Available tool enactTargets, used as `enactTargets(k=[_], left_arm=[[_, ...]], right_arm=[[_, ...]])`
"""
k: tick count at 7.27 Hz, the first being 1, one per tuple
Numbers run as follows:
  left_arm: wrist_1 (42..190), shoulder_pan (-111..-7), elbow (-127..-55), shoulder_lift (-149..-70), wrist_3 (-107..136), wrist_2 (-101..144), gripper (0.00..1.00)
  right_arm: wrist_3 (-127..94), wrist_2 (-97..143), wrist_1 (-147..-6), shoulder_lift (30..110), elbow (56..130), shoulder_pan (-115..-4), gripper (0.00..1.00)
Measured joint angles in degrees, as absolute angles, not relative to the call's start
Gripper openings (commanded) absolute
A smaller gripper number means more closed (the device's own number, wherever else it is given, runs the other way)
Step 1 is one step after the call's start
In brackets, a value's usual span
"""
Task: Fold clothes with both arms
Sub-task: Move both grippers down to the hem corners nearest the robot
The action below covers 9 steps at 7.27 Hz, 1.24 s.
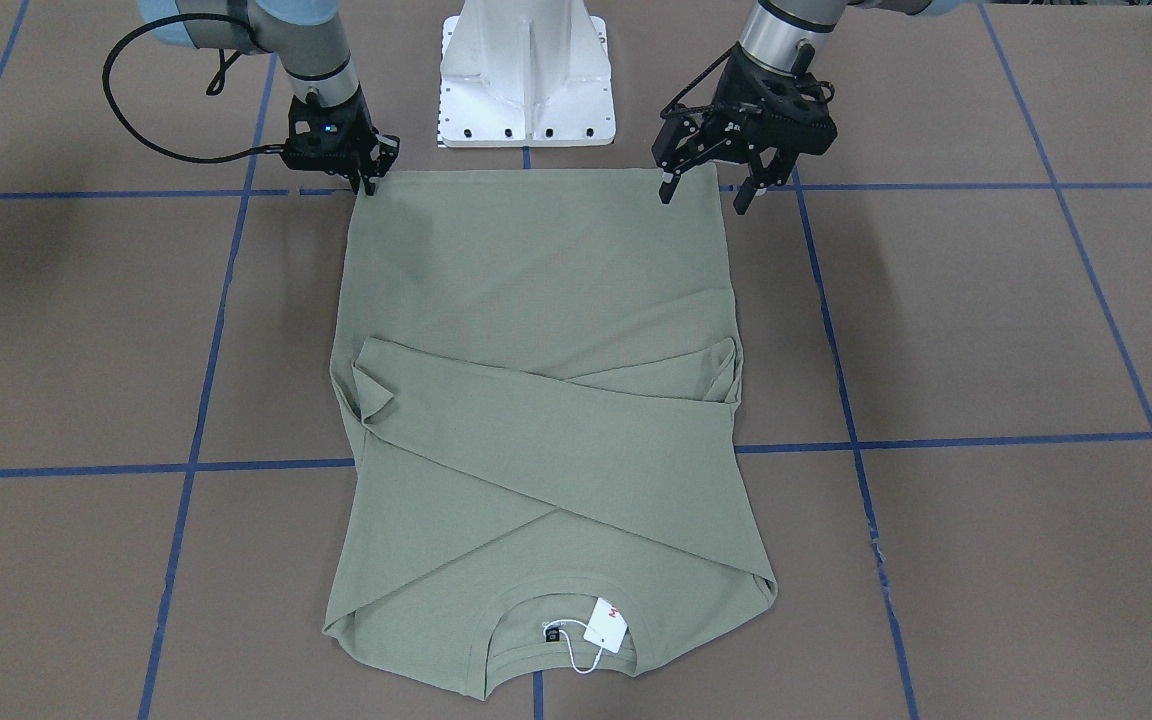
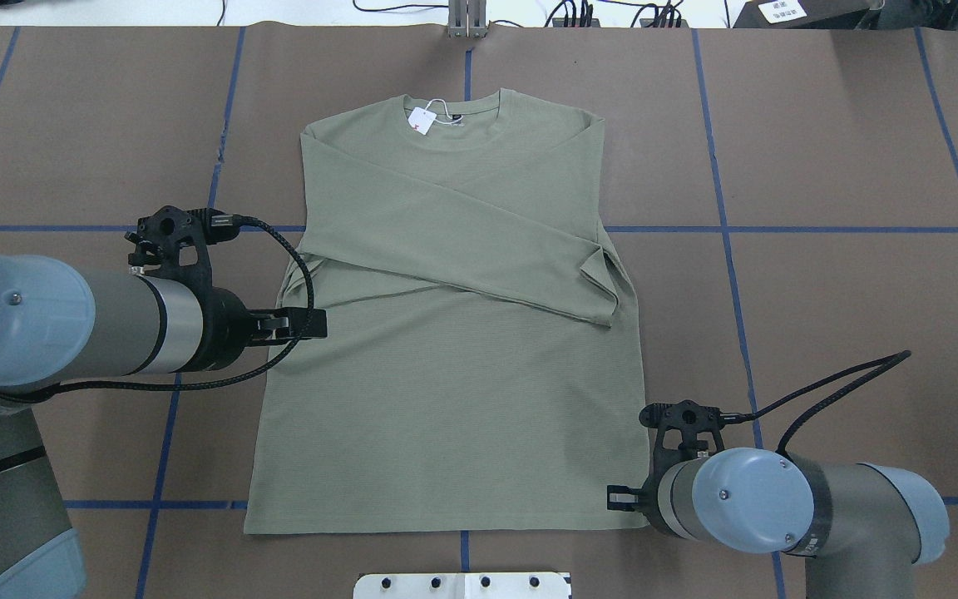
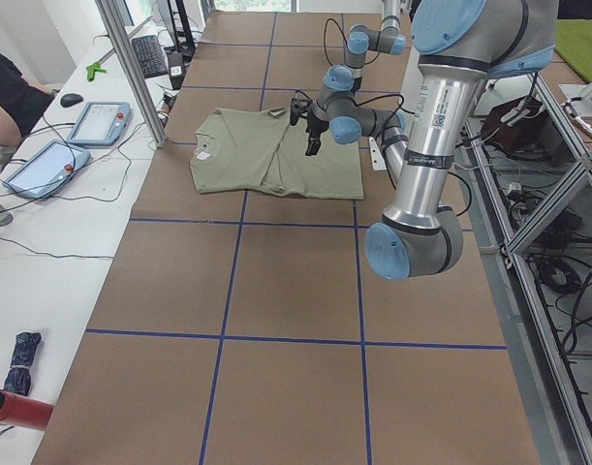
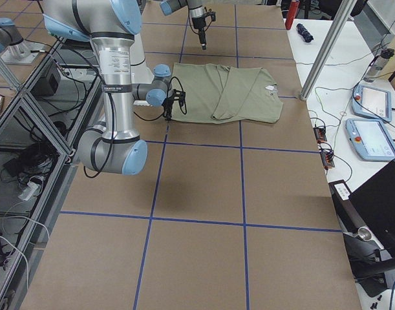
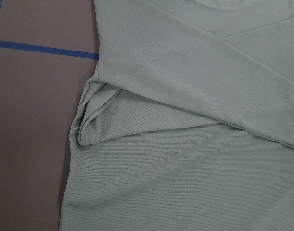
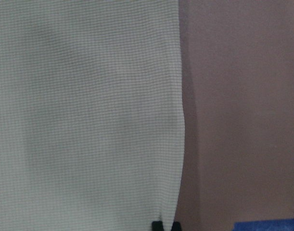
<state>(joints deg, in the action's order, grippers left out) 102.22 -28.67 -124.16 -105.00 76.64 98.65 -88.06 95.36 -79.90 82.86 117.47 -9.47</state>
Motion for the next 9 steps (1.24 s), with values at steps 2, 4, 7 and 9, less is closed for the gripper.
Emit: enactTargets(k=[2, 4, 7, 9], left_arm=[[102.22, -28.83, -124.0, -104.96, 76.64, 98.62, 0.99], [102.19, -28.75, -122.11, -104.29, 76.91, 98.69, 0.99], [102.36, -25.59, -120.61, -99.7, 83.41, 98.81, 0.98], [102.2, -19.21, -120.37, -98.53, 91.38, 98.54, 0.96]], right_arm=[[-88.21, 95.33, -79.95, 82.81, 118.16, -9.49, 0.0], [-91.32, 95.18, -79.88, 82.46, 119.91, -9.53, 0.0], [-93.85, 95.31, -79.61, 82.2, 122.8, -10.24, 0.0], [-94.07, 94.99, -79.39, 82.13, 123.32, -10.73, 0.0]])
